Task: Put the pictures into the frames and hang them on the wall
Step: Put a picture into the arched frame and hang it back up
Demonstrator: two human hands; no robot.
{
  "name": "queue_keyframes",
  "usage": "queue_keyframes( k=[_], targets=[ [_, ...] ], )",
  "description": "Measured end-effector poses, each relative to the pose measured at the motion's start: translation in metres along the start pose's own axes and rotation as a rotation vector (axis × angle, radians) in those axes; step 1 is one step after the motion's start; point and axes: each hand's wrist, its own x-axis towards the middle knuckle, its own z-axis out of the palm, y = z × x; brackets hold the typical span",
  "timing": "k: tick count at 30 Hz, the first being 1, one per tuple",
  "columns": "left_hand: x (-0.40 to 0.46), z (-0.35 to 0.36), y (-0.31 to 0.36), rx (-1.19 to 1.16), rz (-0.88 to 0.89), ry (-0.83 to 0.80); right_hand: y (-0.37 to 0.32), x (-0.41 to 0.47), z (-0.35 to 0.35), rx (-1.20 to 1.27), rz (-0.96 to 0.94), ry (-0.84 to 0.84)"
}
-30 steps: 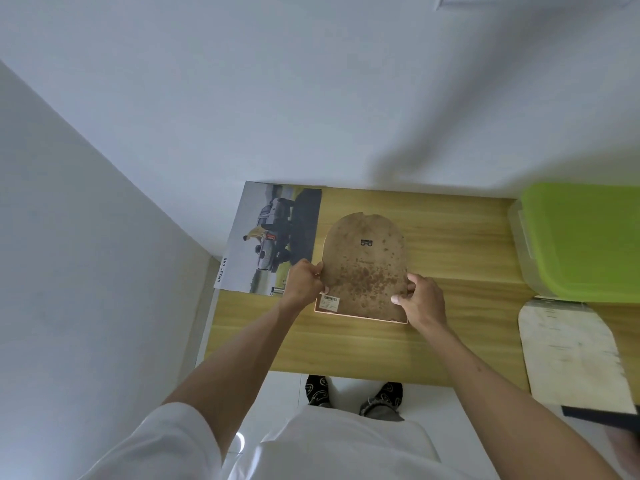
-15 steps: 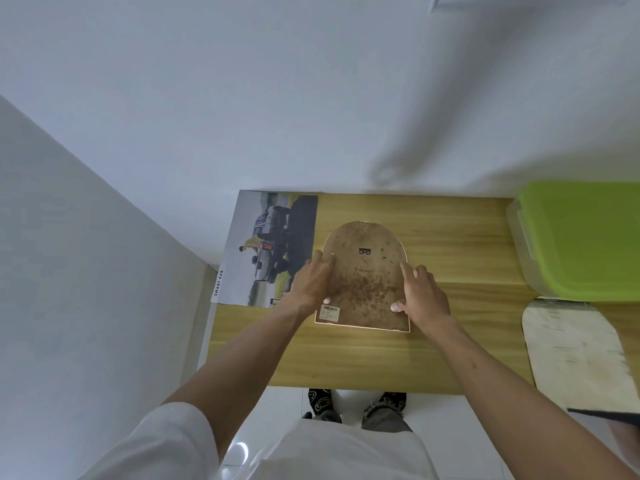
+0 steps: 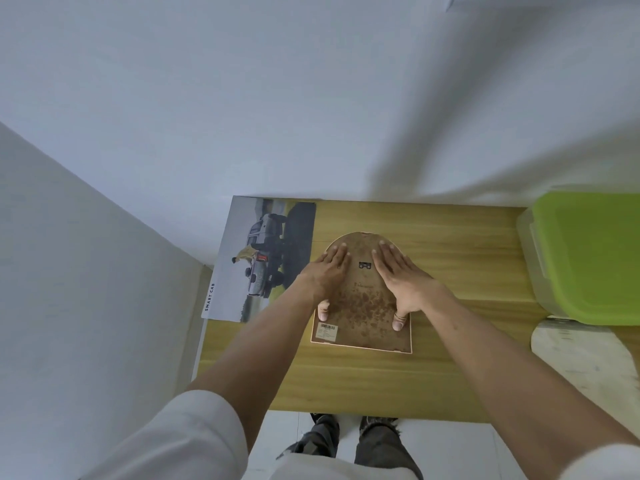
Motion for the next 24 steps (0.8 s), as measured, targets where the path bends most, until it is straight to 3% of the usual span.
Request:
queue_keyframes(
  k=[5,10,24],
  targets=[
    [0.008,-0.004,0.003,0.076,0.037,0.037,-0.001,0.0,-0.007,-0.024,0.018,0.011],
    [0.019,-0.007,-0.005,0.138,0.076,-0.036,-0.005,0.008,-0.006,-0.006,0.047,-0.017],
    [0.007,-0.002,0.004,0.067,0.008,0.022,-0.006,-0.007,0.006,0.049,0.069,0.076]
  ],
)
